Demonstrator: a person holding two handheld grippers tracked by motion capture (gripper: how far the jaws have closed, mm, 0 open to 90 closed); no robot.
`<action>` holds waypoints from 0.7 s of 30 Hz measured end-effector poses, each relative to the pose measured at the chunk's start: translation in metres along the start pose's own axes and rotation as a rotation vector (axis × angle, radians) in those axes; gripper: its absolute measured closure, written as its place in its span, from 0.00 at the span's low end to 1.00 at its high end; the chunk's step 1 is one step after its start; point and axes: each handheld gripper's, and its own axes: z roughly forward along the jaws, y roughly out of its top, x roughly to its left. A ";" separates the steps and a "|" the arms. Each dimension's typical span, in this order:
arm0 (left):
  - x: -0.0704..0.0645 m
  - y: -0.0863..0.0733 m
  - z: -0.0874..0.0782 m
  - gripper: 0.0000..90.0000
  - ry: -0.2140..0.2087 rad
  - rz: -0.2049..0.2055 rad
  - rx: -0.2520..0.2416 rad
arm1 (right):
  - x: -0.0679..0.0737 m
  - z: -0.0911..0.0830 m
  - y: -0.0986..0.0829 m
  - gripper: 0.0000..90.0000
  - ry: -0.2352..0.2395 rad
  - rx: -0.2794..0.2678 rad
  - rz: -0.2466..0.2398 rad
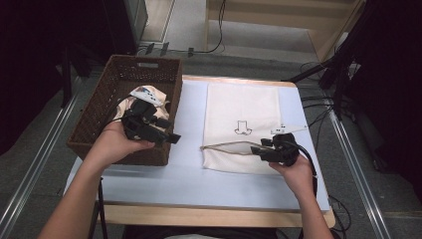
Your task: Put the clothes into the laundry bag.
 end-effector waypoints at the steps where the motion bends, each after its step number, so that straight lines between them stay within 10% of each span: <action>1: 0.003 0.000 -0.003 0.35 0.012 -0.007 -0.008 | 0.000 0.000 0.000 0.51 0.001 -0.003 -0.004; 21: 0.050 -0.003 -0.030 0.21 0.100 -0.103 -0.057 | 0.003 0.006 0.009 0.50 0.015 -0.009 -0.029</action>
